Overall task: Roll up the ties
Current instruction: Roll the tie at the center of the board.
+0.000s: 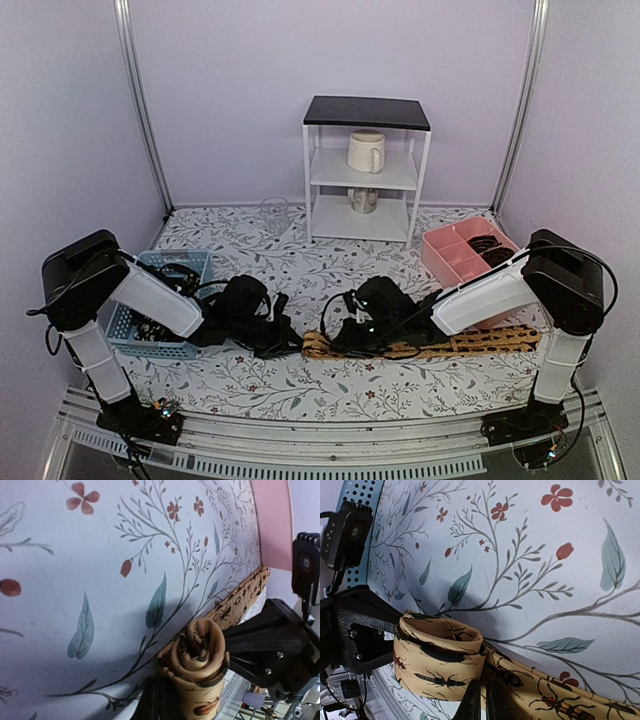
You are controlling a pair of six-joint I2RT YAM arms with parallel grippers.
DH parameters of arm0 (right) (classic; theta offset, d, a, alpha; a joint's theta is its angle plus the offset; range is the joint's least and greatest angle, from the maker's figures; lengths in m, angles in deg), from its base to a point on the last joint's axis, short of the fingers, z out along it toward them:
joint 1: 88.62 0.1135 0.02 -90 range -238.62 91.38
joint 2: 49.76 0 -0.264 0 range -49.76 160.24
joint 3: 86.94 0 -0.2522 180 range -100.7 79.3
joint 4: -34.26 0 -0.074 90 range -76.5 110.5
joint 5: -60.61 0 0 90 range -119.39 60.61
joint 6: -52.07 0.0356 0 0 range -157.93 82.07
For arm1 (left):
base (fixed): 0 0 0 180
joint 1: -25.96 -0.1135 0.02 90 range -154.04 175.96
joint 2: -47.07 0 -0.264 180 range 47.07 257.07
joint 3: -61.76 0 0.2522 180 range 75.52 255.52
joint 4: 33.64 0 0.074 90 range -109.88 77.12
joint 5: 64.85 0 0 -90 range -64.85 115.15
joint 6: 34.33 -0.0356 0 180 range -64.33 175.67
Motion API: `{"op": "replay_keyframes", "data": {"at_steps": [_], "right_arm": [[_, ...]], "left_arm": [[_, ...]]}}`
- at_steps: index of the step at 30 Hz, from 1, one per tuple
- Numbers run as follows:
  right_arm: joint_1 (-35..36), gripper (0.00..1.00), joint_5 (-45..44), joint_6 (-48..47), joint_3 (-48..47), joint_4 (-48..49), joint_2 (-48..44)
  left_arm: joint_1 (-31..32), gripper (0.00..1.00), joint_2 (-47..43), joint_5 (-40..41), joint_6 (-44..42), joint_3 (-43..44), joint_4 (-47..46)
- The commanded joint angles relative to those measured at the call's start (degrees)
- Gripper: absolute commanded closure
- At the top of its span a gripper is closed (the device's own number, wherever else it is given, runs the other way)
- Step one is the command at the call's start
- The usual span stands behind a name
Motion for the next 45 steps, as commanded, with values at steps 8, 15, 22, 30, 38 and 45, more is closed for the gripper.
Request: {"op": "replay_keyframes", "data": {"at_steps": [8,15,22,30,38,45], "right_arm": [[-0.3,0.94,-0.7,0.0,-2.7,-2.0,2.0],[-0.8,0.93,-3.4,-0.6,-1.3,-4.9,-2.3],[-0.9,0.93,-4.4,-1.2,-1.6,-6.0,-5.1],[-0.8,0.92,-1.8,-1.7,-2.9,-4.4,-2.3],[-0.8,0.93,1.5,-1.3,-4.7,-1.7,2.4],[-0.8,0.93,2.9,-0.8,-4.8,-0.2,4.4]], "left_arm": [[0.4,1.0,-2.2,0.7,-1.9,0.3,0.9],[0.4,1.0,-1.7,1.4,-2.2,-0.3,1.0],[0.4,1.0,-1.4,1.9,-2.6,-0.1,1.6],[0.5,1.0,-1.2,2.0,-2.5,0.1,1.5],[0.4,1.0,-0.9,1.7,-2.8,0.6,1.7],[0.4,1.0,-1.9,1.4,-3.1,1.5,1.4]]}}
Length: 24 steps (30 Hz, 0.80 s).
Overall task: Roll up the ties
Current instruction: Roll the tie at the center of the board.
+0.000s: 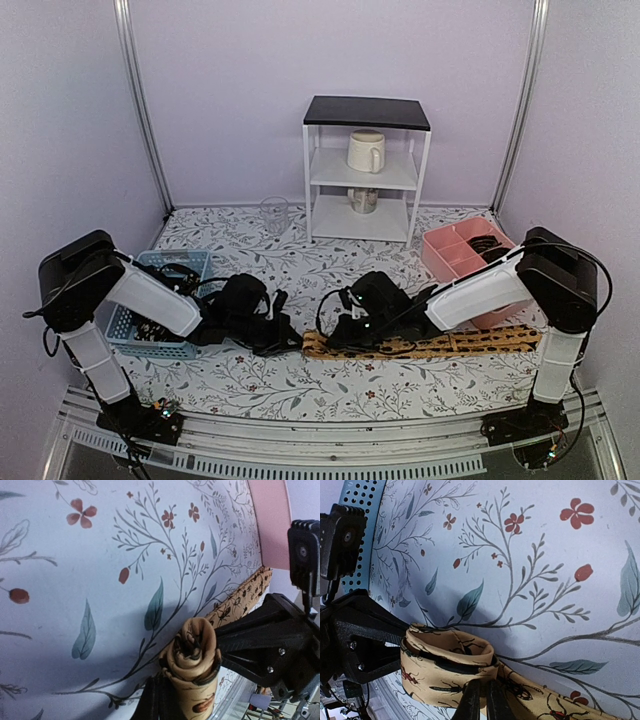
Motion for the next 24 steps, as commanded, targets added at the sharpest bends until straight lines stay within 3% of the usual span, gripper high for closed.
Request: {"op": "replay_keyframes", "data": {"at_steps": [1,24], "right_arm": [[-0.1,0.93,1.6,0.0,-1.0,2.1,2.3],[-0.7,0.93,1.2,1.3,5.0,9.4,-0.2]], "left_arm": [[0.4,1.0,-0.8,-0.6,-0.9,1.6,0.0],[2.7,1.0,-0.4,-2.6,0.9,4.7,-2.4]]}}
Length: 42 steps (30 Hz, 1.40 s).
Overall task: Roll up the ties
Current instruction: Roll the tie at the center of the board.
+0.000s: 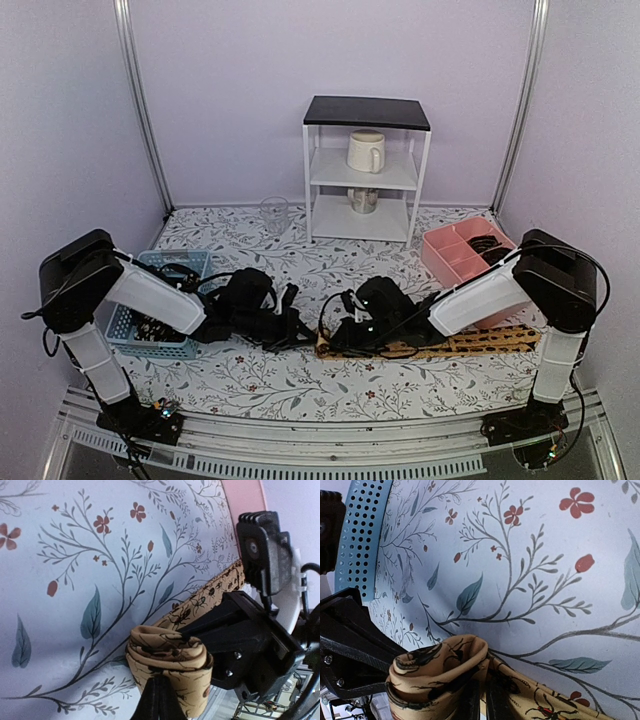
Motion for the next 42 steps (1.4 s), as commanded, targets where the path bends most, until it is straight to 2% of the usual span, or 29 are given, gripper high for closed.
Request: {"op": "replay_keyframes", "data": {"at_steps": [1,23,30,34,42], "right_arm": [[-0.5,0.93,-0.8,0.5,1.9,2.8,-1.0],[-1.2,0.91,-6.0,0.6,8.2,3.5,-7.8],[-1.2,0.92,-0.3,1.2,7.4,9.0,-3.8],[-1.2,0.92,0.5,1.2,6.1,9.2,-2.5],[-1.2,0.92,1.6,2.2,5.0,10.1,-0.3]], "left_arm": [[1.3,1.0,-0.3,-0.2,0.0,2.1,-0.4],[2.9,1.0,2.5,0.8,-1.3,7.6,4.2],[3.0,1.0,1.2,3.6,-1.1,7.5,7.3],[3.0,1.0,0.1,5.8,-1.9,7.0,10.0],[3.0,1.0,-0.1,5.4,-2.1,7.3,9.6]]}}
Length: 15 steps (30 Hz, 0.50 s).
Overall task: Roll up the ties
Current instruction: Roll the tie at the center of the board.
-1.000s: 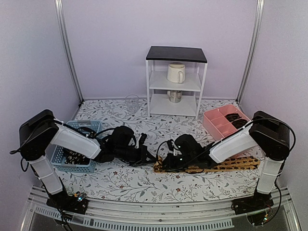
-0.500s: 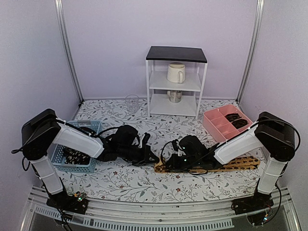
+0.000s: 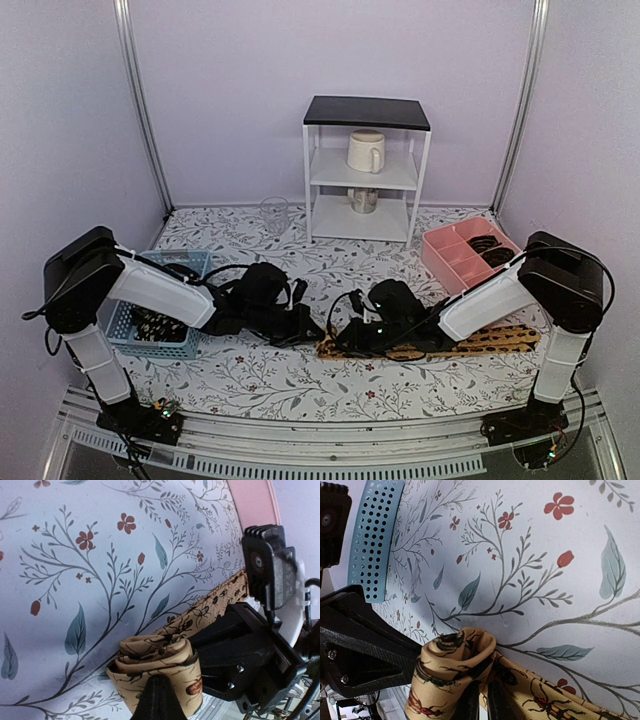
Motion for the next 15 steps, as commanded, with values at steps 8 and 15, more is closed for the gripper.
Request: {"op": "replay_keyframes", "data": {"at_steps": [8,15], "right_arm": [[-0.7,0.92,0.4,0.2,0.2,2.0,0.0],[-0.7,0.92,3.5,1.0,-1.0,5.3,3.0]], "left_arm": [[0.5,1.0,-1.1,-0.6,-1.0,0.6,-0.2],[0.4,1.0,-1.9,0.6,-1.5,0.8,2.2]]}}
